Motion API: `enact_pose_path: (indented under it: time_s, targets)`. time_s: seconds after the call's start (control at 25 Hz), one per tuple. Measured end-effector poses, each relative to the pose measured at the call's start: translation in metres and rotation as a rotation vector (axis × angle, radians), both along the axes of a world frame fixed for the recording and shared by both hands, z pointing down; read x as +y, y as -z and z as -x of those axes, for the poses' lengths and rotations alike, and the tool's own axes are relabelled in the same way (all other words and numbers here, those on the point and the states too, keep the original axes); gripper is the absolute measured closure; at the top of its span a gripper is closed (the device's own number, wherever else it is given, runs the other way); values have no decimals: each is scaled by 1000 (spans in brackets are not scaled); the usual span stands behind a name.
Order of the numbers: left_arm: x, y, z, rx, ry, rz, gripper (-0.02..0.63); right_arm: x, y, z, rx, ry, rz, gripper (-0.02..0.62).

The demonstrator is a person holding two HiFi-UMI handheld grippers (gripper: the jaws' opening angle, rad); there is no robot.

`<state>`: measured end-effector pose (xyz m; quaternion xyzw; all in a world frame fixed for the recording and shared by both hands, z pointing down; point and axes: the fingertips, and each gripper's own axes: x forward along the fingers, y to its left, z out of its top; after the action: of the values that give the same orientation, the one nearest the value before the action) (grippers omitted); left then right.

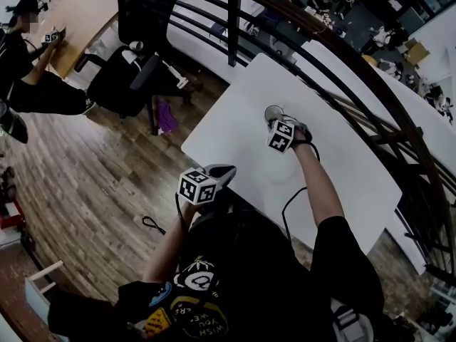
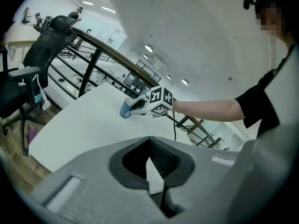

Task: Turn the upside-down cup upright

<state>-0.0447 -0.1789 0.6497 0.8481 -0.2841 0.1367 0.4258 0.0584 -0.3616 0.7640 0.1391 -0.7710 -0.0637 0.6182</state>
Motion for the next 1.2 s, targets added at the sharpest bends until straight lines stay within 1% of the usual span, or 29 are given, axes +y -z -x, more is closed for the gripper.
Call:
enact_pose_path:
  time_s: [0.04,0.08,0.12,0.16,0.24,0.32,0.44,0.48,0.56,0.6,0.64,0.68,0.72,0.76,0.8,0.84,0.88,0.92,1.0,1.04,1.12,1.2]
  targets:
    - [-2,0,1,5,-3,-3,603,-3,1,-1,-17,-22,-6,539]
    - [-4,1,1,10,-9,-8,603,-6,4,-2,-49,-64,-18,517]
    - [-6,2,2,14,-17,-16,603,-10,9,-5,-89,-117,-34,483]
    - [-9,5,2,18,-27,-24,603,-12,16,-9,-131,-172,-53,467]
    - [-12,9,1,25,-46,-40,601,-9,34,-18,-216,-278,-103,459]
    - [-15,11,-1,32,-65,-55,601,6,50,-29,-314,-402,-145,468]
    - [-19,9,-4,11,-75,-78,601,54,67,-41,-513,-627,-158,483]
    - [-21,9,-4,-11,-67,-88,602,76,74,-44,-569,-689,-180,485]
    - [-26,12,-3,-77,-41,-132,602,124,89,-46,-657,-797,-234,530]
    - [-28,17,-2,-111,-33,-168,601,147,97,-44,-715,-865,-239,548]
    - [-29,23,-3,-137,-29,-206,601,170,104,-39,-790,-940,-219,569]
    - [-28,29,-6,-154,-27,-239,601,192,109,-30,-872,-1005,-175,588]
    - [-24,36,-10,-159,-28,-262,601,213,113,-19,-938,-1040,-117,597]
    - [-19,42,-17,-157,-33,-278,601,230,114,-9,-974,-1036,-65,597]
    - [-11,47,-25,-151,-43,-289,601,242,116,-2,-982,-1004,-36,597]
    - [-2,52,-34,-150,-57,-302,601,248,121,0,-986,-969,-30,597]
    - [7,54,-43,-157,-74,-318,601,249,129,-3,-1006,-952,-39,597]
    - [17,55,-50,-174,-90,-337,601,249,140,-10,-1043,-956,-56,597]
    - [38,57,-62,-221,-105,-369,601,252,166,-33,-1134,-989,-104,597]
    - [49,60,-67,-232,-101,-378,601,258,178,-45,-1170,-1000,-125,597]
    - [74,71,-79,-219,-78,-382,601,280,199,-63,-1208,-991,-143,597]
    - [105,86,-94,-191,-48,-380,601,315,214,-76,-1208,-955,-139,597]
